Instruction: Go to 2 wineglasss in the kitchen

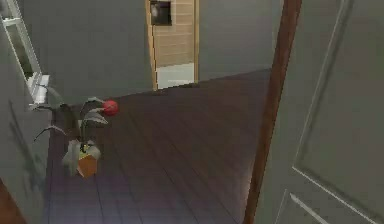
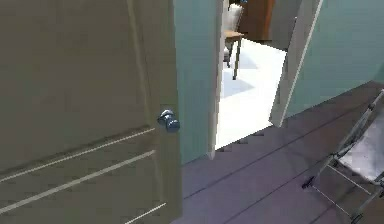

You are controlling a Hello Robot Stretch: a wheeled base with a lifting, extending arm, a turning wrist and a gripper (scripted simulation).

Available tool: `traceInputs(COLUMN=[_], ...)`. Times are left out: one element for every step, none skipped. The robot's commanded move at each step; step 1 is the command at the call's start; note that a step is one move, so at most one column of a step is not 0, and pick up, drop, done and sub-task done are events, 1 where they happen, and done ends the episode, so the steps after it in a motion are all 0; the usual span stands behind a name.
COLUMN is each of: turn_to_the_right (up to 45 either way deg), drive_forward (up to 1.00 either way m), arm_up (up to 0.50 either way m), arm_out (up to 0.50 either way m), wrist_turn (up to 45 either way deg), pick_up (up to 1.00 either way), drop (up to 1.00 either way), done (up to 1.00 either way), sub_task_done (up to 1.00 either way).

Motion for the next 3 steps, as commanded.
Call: traceInputs(turn_to_the_right=[45.0,45.0,45.0], drive_forward=[0.00,0.00,0.00], arm_up=[0.00,0.00,0.00], arm_out=[0.00,0.00,0.00], wrist_turn=[0.0,0.0,0.0], pick_up=[0.00,0.00,0.00], drop=[0.00,0.00,0.00], done=[0.00,0.00,0.00], sub_task_done=[0.00,0.00,0.00])
